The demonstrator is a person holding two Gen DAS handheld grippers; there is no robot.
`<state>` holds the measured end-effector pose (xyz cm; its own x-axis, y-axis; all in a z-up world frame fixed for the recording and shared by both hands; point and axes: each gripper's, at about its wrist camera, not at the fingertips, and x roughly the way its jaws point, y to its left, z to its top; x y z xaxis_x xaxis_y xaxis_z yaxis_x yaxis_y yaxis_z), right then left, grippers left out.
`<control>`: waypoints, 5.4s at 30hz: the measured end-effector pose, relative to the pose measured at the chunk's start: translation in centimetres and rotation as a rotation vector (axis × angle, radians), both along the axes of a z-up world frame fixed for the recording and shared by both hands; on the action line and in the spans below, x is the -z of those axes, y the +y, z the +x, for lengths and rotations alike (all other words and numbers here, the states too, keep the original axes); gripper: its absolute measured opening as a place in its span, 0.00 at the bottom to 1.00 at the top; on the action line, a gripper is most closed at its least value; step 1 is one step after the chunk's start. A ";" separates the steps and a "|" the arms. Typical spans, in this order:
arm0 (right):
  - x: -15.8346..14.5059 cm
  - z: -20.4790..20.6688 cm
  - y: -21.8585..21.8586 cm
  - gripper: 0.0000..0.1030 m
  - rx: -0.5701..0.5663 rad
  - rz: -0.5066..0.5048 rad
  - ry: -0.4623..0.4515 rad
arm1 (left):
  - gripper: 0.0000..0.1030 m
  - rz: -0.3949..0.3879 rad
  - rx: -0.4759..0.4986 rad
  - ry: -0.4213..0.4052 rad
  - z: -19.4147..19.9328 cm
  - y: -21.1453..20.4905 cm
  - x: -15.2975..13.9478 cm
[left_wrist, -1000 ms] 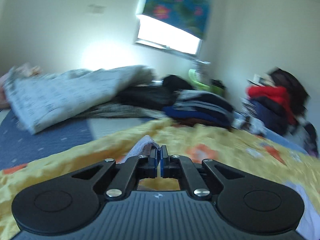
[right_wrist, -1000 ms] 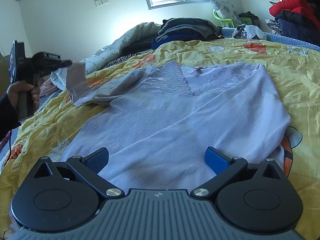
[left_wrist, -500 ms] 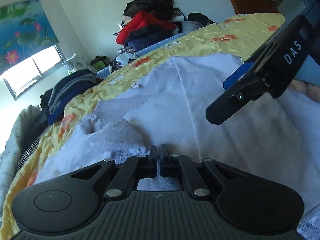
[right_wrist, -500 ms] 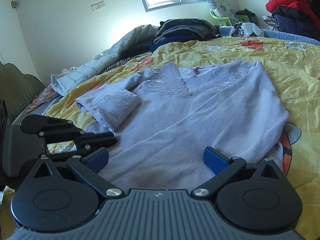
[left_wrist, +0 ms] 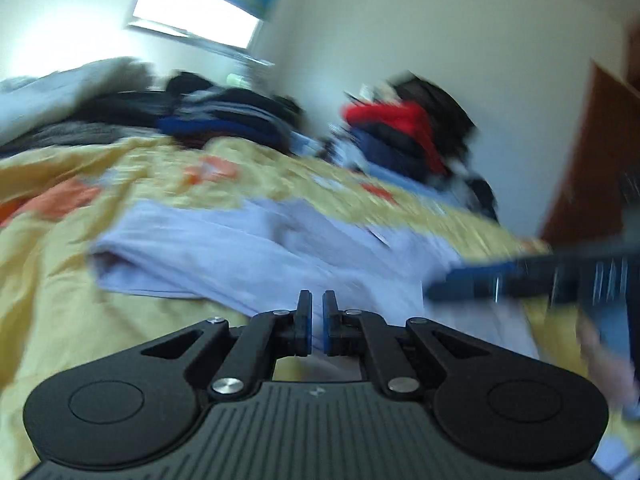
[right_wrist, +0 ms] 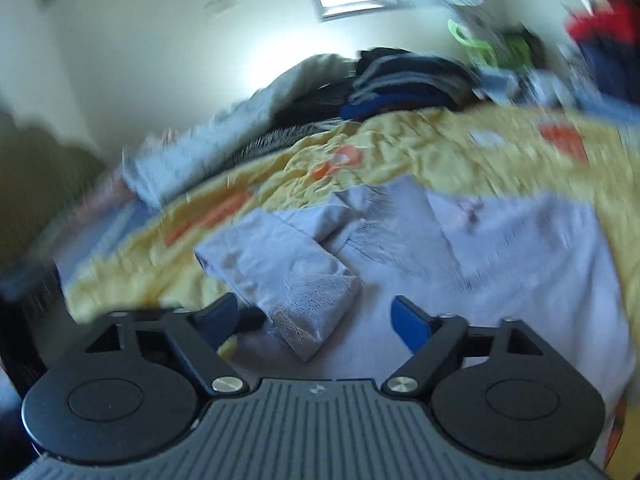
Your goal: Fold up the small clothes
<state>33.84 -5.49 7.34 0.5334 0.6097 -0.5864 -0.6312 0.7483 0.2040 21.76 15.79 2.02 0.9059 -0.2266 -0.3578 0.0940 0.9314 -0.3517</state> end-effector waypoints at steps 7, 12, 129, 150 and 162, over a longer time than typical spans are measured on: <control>2.7 -0.2 7.4 0.42 -0.179 -0.296 -0.125 | 0.68 -0.225 -0.183 -0.001 0.1 4.3 0.7; 3.2 1.5 7.6 0.02 -0.142 -0.266 -0.027 | 0.78 -0.274 -0.207 -0.048 -0.4 5.4 0.7; 5.3 8.1 -24.2 0.61 0.479 0.681 0.627 | 0.61 0.466 0.768 0.125 -9.2 -28.5 0.6; 3.2 13.1 -10.8 0.72 0.183 0.543 0.659 | 0.74 0.400 0.595 0.113 -5.6 -22.1 -1.9; 7.0 19.3 7.2 0.70 0.078 0.332 0.726 | 0.80 0.310 0.519 0.172 -4.2 -21.0 1.0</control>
